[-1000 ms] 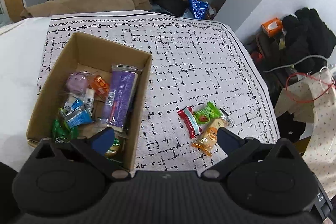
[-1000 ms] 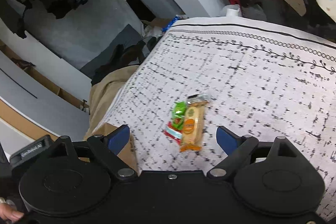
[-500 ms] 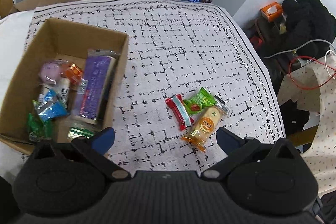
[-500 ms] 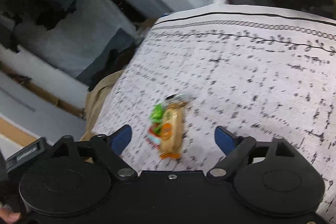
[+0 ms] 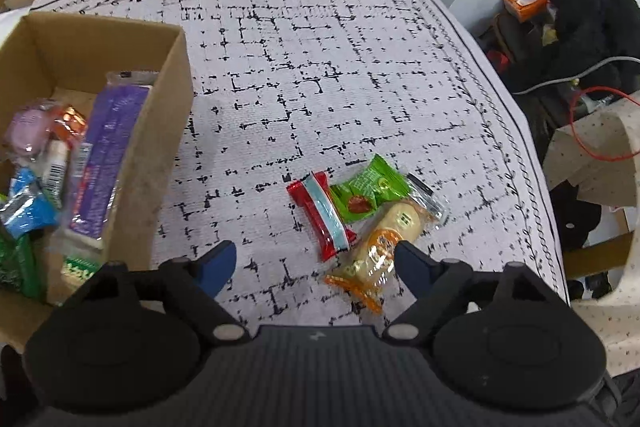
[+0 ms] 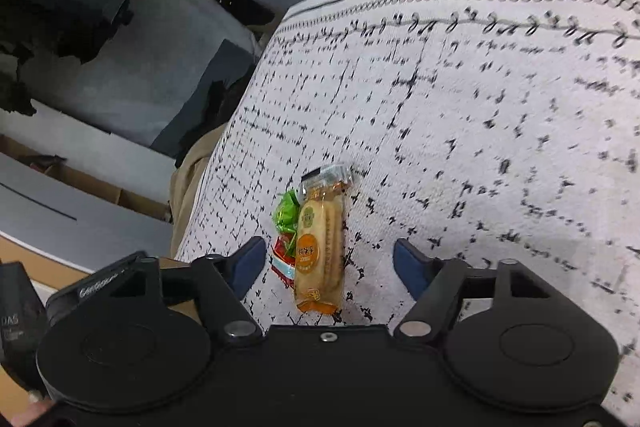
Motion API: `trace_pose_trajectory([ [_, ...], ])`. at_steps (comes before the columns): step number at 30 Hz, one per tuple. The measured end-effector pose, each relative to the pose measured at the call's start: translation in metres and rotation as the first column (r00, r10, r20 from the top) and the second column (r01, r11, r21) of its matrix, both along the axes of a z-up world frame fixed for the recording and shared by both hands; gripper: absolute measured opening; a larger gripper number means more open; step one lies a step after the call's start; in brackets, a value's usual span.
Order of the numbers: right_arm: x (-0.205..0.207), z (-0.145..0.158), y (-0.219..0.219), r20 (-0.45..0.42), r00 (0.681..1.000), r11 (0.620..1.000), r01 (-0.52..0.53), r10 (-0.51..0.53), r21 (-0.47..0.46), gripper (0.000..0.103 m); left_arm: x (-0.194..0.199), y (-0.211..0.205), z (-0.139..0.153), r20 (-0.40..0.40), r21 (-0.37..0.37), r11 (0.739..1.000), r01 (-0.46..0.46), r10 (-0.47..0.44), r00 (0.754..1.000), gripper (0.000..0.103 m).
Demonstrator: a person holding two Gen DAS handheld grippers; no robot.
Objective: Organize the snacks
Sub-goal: 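Grasp the yellow bread pack with the right tool while the left tool grasps the red candy, then carry the bread pack and red candy into the box and open both tools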
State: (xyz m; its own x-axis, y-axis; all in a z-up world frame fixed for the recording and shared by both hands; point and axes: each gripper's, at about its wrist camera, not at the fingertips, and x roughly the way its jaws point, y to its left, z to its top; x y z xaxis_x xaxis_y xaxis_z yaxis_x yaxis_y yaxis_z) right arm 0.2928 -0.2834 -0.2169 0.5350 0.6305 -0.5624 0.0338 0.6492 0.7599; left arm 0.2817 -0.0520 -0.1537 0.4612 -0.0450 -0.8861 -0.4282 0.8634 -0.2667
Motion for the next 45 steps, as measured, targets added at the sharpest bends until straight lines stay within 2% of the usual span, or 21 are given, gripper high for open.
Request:
trace_pose_trajectory([
  [2,0.006,-0.006,0.006,-0.010,1.000,1.000,-0.018,0.018,0.013,0.060,0.006,0.002,-0.006,-0.005,-0.005,1.000,-0.016,0.016,1.000,0.076],
  [4,0.011,-0.012,0.013,-0.019,0.999,0.999,-0.038,0.038,0.014,0.058,0.012,0.003,-0.013,-0.013,-0.013,1.000,-0.027,0.027,1.000,0.067],
  [7,0.017,-0.019,0.020,-0.032,0.998,0.998,-0.058,0.059,0.021,0.057,0.022,0.005,-0.024,-0.032,-0.022,0.999,-0.045,0.044,0.999,0.059],
  [13,0.023,-0.028,0.025,-0.047,0.996,0.996,-0.075,0.077,0.042,0.056,0.038,0.003,-0.044,-0.059,-0.061,0.996,-0.058,0.055,0.997,0.054],
  [21,0.028,-0.036,0.029,-0.039,0.994,0.993,-0.100,0.102,0.061,0.055,0.050,-0.003,-0.061,-0.094,-0.045,0.996,-0.076,0.072,0.993,0.044],
  [25,0.029,-0.039,0.033,-0.027,0.994,0.992,-0.108,0.110,0.068,0.055,0.048,-0.005,-0.061,-0.089,-0.026,0.998,-0.056,0.054,0.995,0.044],
  [27,0.028,-0.038,0.036,-0.003,0.991,0.990,-0.134,0.135,0.040,0.053,0.045,-0.005,-0.061,-0.098,-0.023,0.998,-0.055,0.052,0.994,0.044],
  [29,0.030,-0.038,0.037,0.006,0.989,0.989,-0.149,0.149,0.018,0.049,0.043,-0.007,-0.060,-0.103,-0.015,0.999,-0.050,0.049,0.993,0.038],
  [31,0.029,-0.037,0.039,0.016,0.985,0.985,-0.171,0.171,-0.016,0.042,0.041,-0.005,-0.060,-0.119,-0.007,0.997,-0.071,0.070,0.990,0.026],
  [32,0.030,-0.036,0.042,0.021,0.983,0.982,-0.183,0.184,-0.034,0.040,0.040,-0.003,-0.060,-0.125,-0.016,0.996,-0.089,0.086,0.988,0.025],
  [34,0.031,-0.037,0.044,0.008,0.981,0.981,-0.193,0.193,-0.024,0.040,0.040,-0.002,-0.057,-0.135,-0.014,0.995,-0.101,0.098,0.986,0.022],
  [38,0.032,-0.037,0.046,-0.014,0.982,0.982,-0.188,0.188,-0.014,0.039,0.041,-0.006,-0.050,-0.132,-0.003,0.995,-0.096,0.095,0.987,0.022],
  [41,0.033,-0.037,0.048,-0.031,0.985,0.986,-0.169,0.169,-0.009,0.041,0.037,-0.007,-0.042,-0.118,-0.011,0.995,-0.095,0.093,0.989,0.021],
  [45,0.032,-0.029,0.061,-0.025,0.987,0.984,-0.161,0.159,-0.081,0.046,0.030,-0.002,-0.030,-0.092,-0.034,0.994,-0.100,0.096,0.991,0.021],
])
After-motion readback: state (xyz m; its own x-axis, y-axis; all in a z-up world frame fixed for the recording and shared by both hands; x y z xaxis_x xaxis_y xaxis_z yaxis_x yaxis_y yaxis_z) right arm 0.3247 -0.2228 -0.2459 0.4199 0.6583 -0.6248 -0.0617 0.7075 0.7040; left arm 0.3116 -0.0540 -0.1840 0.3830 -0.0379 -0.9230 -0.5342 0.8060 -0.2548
